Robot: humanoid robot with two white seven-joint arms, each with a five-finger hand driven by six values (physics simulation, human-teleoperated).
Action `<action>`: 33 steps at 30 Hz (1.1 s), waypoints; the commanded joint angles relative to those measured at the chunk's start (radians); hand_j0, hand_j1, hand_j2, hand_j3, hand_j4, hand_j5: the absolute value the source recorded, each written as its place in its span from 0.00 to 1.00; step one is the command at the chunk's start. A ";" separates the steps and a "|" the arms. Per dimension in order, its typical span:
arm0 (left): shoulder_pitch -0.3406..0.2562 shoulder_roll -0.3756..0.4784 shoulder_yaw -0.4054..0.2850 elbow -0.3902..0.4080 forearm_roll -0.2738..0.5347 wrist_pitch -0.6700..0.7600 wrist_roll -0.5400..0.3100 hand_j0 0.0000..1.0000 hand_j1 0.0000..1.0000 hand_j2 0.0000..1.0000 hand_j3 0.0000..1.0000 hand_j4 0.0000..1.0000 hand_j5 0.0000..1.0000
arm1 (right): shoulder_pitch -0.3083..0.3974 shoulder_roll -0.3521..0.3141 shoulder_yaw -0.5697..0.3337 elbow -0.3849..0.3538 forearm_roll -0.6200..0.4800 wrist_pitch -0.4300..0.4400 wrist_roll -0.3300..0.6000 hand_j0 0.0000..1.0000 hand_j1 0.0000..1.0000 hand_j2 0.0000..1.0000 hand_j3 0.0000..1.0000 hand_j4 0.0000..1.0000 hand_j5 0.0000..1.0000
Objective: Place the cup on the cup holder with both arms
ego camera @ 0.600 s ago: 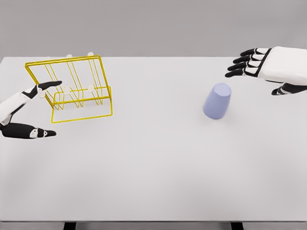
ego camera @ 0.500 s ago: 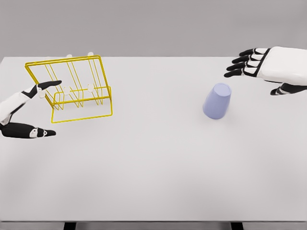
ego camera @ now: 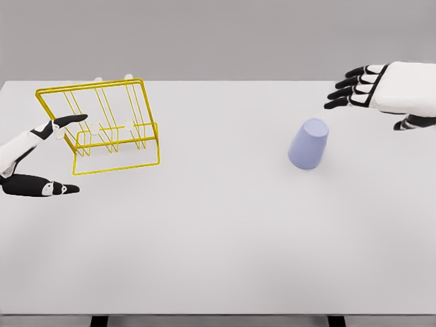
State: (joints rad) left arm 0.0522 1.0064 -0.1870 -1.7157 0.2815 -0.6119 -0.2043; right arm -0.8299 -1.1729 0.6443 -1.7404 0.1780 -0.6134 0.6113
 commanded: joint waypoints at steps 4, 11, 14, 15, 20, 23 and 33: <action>0.000 0.001 0.000 0.001 0.007 0.001 0.000 1.00 1.00 1.00 1.00 1.00 1.00 | -0.041 0.082 0.112 0.058 0.031 0.003 0.000 1.00 1.00 1.00 1.00 1.00 1.00; 0.000 0.001 0.000 0.002 0.005 0.001 0.000 1.00 1.00 1.00 1.00 1.00 1.00 | -0.072 0.220 0.155 0.188 0.081 0.003 0.000 1.00 1.00 1.00 1.00 1.00 1.00; 0.000 0.001 0.000 0.005 0.004 0.001 0.000 1.00 1.00 1.00 1.00 1.00 1.00 | -0.084 0.237 0.184 0.213 0.084 0.003 0.000 1.00 1.00 1.00 1.00 1.00 1.00; 0.000 0.001 0.000 0.007 0.004 0.001 0.000 1.00 1.00 1.00 1.00 1.00 1.00 | -0.084 0.249 0.187 0.226 0.100 0.003 0.000 1.00 1.00 1.00 1.00 1.00 1.00; 0.000 0.001 0.000 0.007 0.004 0.001 0.000 1.00 1.00 1.00 1.00 1.00 1.00 | -0.087 0.299 0.227 0.277 0.137 0.003 0.000 1.00 1.00 1.00 1.00 1.00 1.00; 0.000 0.001 0.000 0.007 0.002 0.001 -0.001 1.00 1.00 1.00 1.00 1.00 1.00 | -0.087 0.314 0.227 0.318 0.150 0.003 0.000 1.00 1.00 1.00 1.00 1.00 1.00; 0.000 0.001 0.000 0.007 0.002 0.001 -0.001 1.00 1.00 1.00 1.00 1.00 1.00 | -0.094 0.354 0.241 0.383 0.179 0.003 0.000 1.00 1.00 1.00 1.00 1.00 1.00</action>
State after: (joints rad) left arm 0.0522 1.0065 -0.1872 -1.7085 0.2771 -0.6119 -0.2059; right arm -0.9235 -0.8265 0.8816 -1.3720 0.3538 -0.6134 0.6113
